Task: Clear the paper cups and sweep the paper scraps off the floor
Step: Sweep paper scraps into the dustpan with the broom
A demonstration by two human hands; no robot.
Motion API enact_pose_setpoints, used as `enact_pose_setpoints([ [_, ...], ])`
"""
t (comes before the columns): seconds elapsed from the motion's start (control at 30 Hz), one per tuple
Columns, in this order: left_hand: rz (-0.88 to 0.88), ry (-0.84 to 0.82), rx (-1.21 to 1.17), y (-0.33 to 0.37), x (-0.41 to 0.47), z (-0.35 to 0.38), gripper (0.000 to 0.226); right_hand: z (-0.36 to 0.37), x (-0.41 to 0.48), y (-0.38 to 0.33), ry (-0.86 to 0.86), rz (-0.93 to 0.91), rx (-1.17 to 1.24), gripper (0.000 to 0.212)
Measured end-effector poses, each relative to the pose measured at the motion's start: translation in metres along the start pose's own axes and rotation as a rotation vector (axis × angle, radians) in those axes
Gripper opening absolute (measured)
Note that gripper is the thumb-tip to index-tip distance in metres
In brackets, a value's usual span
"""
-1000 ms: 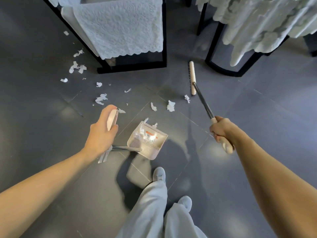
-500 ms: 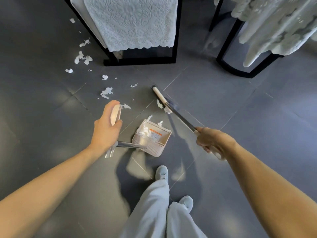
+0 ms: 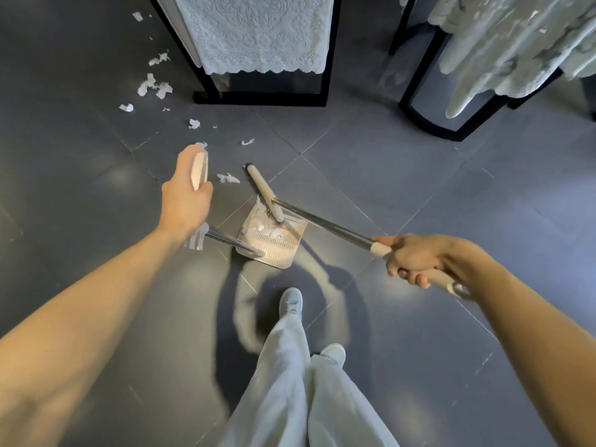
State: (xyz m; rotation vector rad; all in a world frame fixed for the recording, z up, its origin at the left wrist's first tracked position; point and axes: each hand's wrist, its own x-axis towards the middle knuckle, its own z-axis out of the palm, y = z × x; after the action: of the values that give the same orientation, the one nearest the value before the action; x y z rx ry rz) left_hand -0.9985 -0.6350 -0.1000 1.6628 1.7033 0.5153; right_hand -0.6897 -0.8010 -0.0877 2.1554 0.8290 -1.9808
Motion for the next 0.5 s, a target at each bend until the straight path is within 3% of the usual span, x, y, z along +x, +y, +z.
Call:
enact_pose_setpoints([
  [0.27,-0.055,0.066,-0.026,-0.031,-0.038,-0.032,0.052,0.005,-0.027,-0.012,0.07,-0.053,0.021,0.076],
  [0.5,-0.058,0.069,-0.029,-0.061,-0.006,-0.088,0.051,0.03,-0.02,-0.083,0.133,-0.083,0.028,0.066],
])
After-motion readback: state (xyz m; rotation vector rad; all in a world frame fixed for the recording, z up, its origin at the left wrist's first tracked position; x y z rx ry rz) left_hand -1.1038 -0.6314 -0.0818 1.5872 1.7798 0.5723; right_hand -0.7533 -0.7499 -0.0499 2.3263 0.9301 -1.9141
